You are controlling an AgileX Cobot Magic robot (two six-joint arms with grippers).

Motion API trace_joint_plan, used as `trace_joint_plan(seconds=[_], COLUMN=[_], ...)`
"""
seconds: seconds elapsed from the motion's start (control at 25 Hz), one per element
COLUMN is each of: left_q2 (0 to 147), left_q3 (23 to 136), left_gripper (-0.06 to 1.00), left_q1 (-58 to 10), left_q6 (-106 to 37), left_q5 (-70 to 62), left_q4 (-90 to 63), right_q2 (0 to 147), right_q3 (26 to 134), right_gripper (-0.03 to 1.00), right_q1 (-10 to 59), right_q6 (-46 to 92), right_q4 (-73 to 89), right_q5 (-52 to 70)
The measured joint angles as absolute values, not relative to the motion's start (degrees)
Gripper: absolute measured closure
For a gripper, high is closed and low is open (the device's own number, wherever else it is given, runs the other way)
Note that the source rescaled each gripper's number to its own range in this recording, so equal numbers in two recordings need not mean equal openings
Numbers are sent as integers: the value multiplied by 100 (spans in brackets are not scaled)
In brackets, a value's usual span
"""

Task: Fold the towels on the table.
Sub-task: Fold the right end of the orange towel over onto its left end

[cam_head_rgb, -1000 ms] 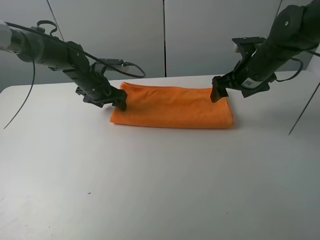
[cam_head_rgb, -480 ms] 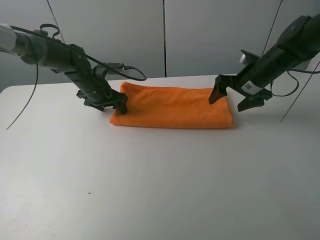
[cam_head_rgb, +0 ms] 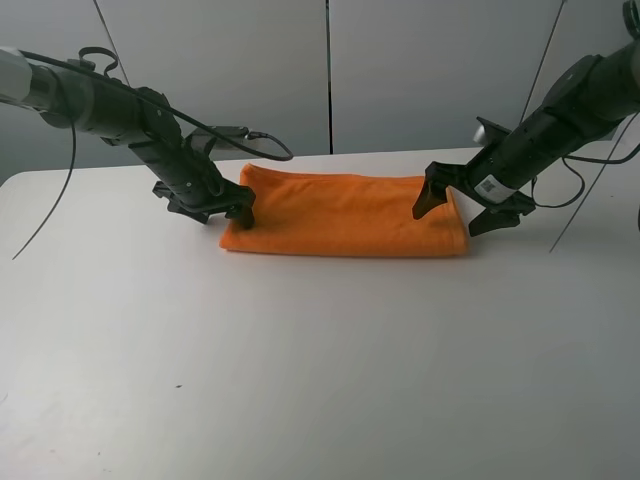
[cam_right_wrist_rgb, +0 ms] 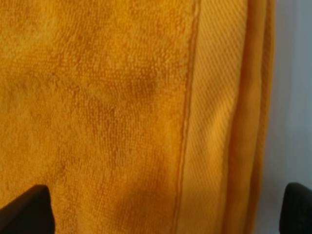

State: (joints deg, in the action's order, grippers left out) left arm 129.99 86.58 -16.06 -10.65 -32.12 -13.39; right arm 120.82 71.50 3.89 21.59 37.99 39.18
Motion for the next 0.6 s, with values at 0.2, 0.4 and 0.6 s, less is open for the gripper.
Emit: trace_joint_plan(seconds=[0.2,0.4,0.6], left_q2=[12999,12999,12999], left_q3=[8671,8684,8684], left_gripper=[-6,-6,-6], left_q1=[-1606,-1606,-1606], left_q6=[-1065,-1065,-1065], left_q5=[-3226,-3276,-3340], left_q4=[-1339,-1350,-1350], right_q2=[12082,12171,12232], right_q3=[7159,7174,7179], right_gripper=[-3,-3,-3], right_q1=[389,389,153], right_q6=[2011,2270,2748], right_q4=[3630,3703,4216], right_q5=[3886,3881,3859])
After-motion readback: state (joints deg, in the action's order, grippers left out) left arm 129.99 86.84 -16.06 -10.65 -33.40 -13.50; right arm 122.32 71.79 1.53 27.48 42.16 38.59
